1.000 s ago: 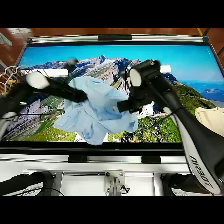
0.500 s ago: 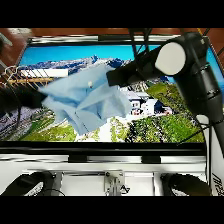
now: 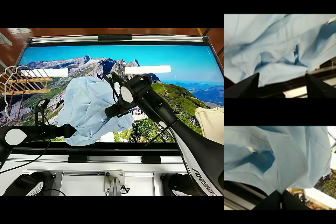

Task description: Fold the shirts.

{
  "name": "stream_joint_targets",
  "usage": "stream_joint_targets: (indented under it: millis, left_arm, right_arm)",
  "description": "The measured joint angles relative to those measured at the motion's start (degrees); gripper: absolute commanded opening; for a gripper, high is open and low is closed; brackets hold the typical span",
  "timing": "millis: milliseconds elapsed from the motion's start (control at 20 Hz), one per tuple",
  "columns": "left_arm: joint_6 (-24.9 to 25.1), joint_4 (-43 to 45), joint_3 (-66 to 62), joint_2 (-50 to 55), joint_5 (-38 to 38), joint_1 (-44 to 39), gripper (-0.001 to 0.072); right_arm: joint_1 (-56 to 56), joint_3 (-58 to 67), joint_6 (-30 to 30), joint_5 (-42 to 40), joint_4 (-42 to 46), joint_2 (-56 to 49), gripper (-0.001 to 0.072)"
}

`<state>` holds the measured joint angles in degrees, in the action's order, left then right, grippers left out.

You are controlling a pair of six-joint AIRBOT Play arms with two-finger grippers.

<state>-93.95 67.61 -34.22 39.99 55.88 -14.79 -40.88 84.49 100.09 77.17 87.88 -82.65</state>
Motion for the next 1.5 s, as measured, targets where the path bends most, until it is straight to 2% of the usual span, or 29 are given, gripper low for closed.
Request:
stream_joint_targets:
  millis: [200, 400, 500, 800, 850, 950, 1050, 1100, 1350, 1500]
  left_arm:
    - [8.4, 3.6, -4.8, 3.6, -0.2, 1.6, 0.0667]
    - [16.7, 4.7, -8.1, 14.5, 0.7, 2.0, 0.0664]
    - [21.0, 3.0, -9.5, 20.8, 2.3, 2.1, 0.0605]
    - [28.4, -3.1, -11.0, 32.6, 5.3, 2.3, 0.0599]
    - [29.1, -4.2, -11.0, 33.4, 5.7, 2.3, 0.0463]
    - [30.0, -5.7, -11.3, 34.3, 6.5, 2.3, 0.0246]
    - [30.4, -6.6, -12.3, 34.5, 7.7, 2.3, 0.0082]
    - [30.7, -7.0, -13.2, 34.3, 8.4, 2.3, 0.0053]
    - [30.9, -7.3, -23.7, 29.5, 11.0, 3.1, 0.0051]
    - [28.2, -2.6, -33.2, 25.5, 11.6, 3.8, 0.0051]
  right_arm:
    - [-0.2, -1.0, 1.0, -1.2, 0.6, -0.6, 0.0058]
    - [-0.2, -1.3, 1.5, -1.6, 0.3, -0.7, 0.0057]
    - [-0.3, -1.4, 1.7, -1.6, 0.0, -0.7, 0.0058]
    - [-0.3, -1.4, 1.8, -1.7, 0.1, -0.7, 0.0058]
    - [-0.3, -1.4, 1.8, -1.7, 0.4, -0.7, 0.0058]
    - [-0.3, -1.4, 1.8, -1.7, 0.8, -0.7, 0.0058]
    - [-0.3, -1.4, 1.8, -1.6, 1.5, -0.7, 0.0058]
    - [-0.3, -1.4, 1.7, -1.4, 1.8, -0.7, 0.0058]
    - [-0.3, -0.4, 1.3, -1.0, 5.6, -0.5, 0.0058]
    - [-0.3, 1.9, 1.4, -0.8, 10.1, 0.9, 0.0058]
